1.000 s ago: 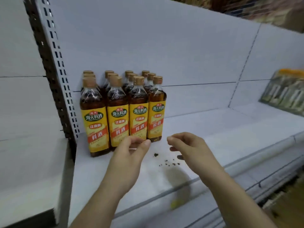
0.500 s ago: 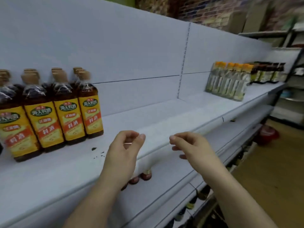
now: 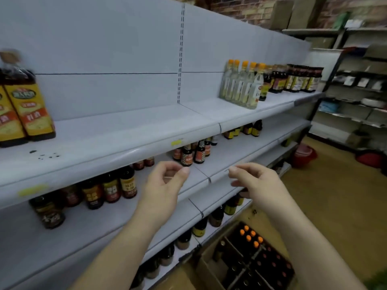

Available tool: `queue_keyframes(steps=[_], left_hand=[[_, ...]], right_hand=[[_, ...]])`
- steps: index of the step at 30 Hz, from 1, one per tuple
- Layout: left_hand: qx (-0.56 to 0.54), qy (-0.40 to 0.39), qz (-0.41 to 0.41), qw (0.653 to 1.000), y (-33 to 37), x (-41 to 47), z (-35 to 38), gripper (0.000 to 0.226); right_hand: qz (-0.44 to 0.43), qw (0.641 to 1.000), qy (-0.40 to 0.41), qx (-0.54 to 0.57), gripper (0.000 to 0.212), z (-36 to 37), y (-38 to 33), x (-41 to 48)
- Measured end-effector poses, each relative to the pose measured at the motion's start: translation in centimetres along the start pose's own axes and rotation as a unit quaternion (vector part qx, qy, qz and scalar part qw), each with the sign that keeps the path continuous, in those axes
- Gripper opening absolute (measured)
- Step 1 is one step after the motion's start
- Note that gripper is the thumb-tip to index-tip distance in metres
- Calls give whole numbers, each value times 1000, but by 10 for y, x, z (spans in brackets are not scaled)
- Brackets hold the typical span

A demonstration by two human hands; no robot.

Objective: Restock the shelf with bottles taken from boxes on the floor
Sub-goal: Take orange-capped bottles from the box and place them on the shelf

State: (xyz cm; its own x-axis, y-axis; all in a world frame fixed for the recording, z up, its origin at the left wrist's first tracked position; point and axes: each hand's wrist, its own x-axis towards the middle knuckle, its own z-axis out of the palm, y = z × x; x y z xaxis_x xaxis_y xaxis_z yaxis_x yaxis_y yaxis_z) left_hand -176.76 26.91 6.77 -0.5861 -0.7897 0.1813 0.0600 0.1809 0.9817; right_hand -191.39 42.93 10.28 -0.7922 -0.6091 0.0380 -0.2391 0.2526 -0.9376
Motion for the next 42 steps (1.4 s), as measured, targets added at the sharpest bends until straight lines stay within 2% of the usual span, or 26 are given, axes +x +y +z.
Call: queue_keyframes(steps=[5,19,25,33,42], left_hand=[[18,-41,-3,999,-2,-9,51,11],[7,-175,-45,983,-42,17,194,14],[23,-196,-66,978,-80,60,239,25],[68,-220,-140,963,-158,138,288,16],[133,-266,-217,930,-245,168,331,21]], right_hand=[[6,999,32,-7,20,-53,25,-13],[100,985,137,-33,17,-152,96,-3],[139,977,155,-35,17,-160,129,52],[210,965,148,-45,17,-151,185,152],[348,927,136,-17,19,-144,280,196]])
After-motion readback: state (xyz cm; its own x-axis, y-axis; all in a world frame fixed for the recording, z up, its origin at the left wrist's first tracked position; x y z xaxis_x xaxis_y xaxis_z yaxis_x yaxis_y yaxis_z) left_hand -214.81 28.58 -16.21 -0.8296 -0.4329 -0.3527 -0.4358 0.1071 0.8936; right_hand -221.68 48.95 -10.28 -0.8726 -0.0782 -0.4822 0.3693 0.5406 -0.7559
